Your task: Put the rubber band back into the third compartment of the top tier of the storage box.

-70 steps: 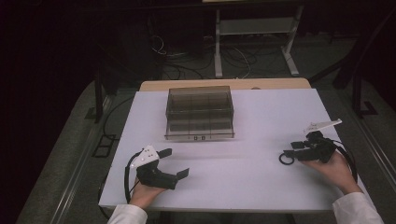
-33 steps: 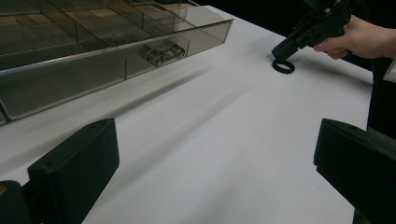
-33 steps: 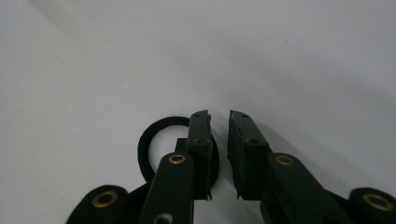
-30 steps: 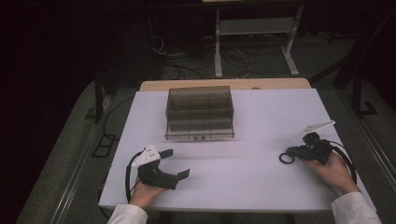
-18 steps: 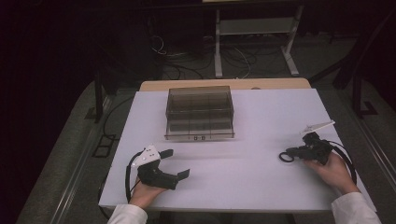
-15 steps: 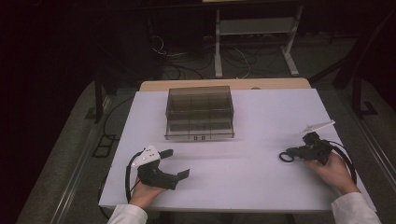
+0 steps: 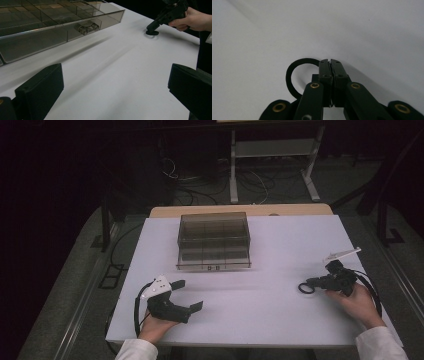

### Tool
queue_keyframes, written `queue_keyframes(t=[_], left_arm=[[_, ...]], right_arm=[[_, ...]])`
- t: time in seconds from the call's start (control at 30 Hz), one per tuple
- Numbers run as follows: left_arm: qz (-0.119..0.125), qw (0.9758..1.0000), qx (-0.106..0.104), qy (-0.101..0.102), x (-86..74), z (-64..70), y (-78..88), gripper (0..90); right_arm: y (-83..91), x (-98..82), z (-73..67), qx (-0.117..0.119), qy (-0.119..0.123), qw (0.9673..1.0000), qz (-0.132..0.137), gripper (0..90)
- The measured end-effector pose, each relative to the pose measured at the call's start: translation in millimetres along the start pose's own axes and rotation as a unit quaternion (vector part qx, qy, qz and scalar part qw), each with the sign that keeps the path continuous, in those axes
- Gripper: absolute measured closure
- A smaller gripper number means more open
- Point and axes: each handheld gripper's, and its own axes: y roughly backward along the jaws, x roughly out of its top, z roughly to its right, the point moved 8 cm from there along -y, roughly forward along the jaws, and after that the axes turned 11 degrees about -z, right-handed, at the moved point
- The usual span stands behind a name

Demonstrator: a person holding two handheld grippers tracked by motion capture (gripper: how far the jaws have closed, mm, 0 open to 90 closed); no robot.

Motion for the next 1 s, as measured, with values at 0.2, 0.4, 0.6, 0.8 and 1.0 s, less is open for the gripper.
queue_keyframes(t=[0.2, 0.4, 0.6, 0.8, 1.0], left_arm=[[0.000, 1.0000, 0.000, 0.000, 0.0, 0.1, 0.0, 0.0], [0.000, 1.0000, 0.000, 0.000, -0.1, 0.1, -0.1, 0.0], [-0.002, 1.0000, -0.001, 0.000, -0.3, 0.2, -0.6, 0.0], [-0.001, 1.0000, -0.001, 0.000, -0.3, 0.4, -0.6, 0.0], [-0.002, 1.0000, -0.001, -0.001, -0.3, 0.6, -0.9, 0.0]], right_arm=[[3.5, 1.9, -2.6, 0.006, 0.000, 1.0000, 0.007, 87.2], [7.1, 4.3, -4.5, 0.013, -0.001, 0.9998, 0.017, 87.2], [11.5, 6.6, -6.7, 0.018, 0.000, 0.9996, 0.022, 87.2], [20.6, 11.6, -7.2, 0.028, -0.005, 0.9988, 0.039, 87.2], [30.0, 18.8, -9.3, 0.031, 0.000, 0.9983, 0.050, 87.2]])
